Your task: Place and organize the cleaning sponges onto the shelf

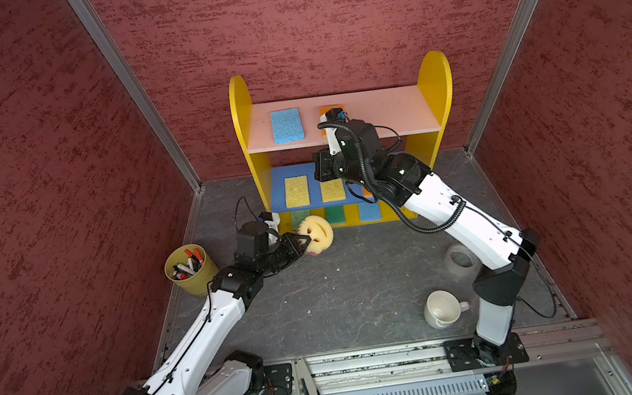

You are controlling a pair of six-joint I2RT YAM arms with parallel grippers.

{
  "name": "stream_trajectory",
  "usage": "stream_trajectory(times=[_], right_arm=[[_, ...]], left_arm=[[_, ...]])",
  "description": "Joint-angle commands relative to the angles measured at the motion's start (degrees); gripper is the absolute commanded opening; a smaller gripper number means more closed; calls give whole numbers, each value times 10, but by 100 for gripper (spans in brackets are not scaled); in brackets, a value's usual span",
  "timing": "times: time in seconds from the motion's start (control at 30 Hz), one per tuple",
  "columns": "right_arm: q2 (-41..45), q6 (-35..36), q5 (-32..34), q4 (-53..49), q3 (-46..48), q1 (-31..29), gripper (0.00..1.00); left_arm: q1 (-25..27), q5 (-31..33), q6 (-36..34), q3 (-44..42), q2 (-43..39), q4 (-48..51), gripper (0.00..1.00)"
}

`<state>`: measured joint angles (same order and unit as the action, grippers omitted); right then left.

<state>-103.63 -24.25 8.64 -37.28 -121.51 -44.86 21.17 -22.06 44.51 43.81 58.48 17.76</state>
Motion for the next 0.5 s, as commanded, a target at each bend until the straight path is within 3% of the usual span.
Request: stream_trajectory(times=[0.0, 0.47], right_arm=[[44, -8, 13, 28, 16, 10, 0], [48, -23, -26, 27, 14, 63, 0]], left_arm=[[-4, -7, -9, -10, -11, -1, 25], [-6, -8, -6, -11, -13, -4, 25]])
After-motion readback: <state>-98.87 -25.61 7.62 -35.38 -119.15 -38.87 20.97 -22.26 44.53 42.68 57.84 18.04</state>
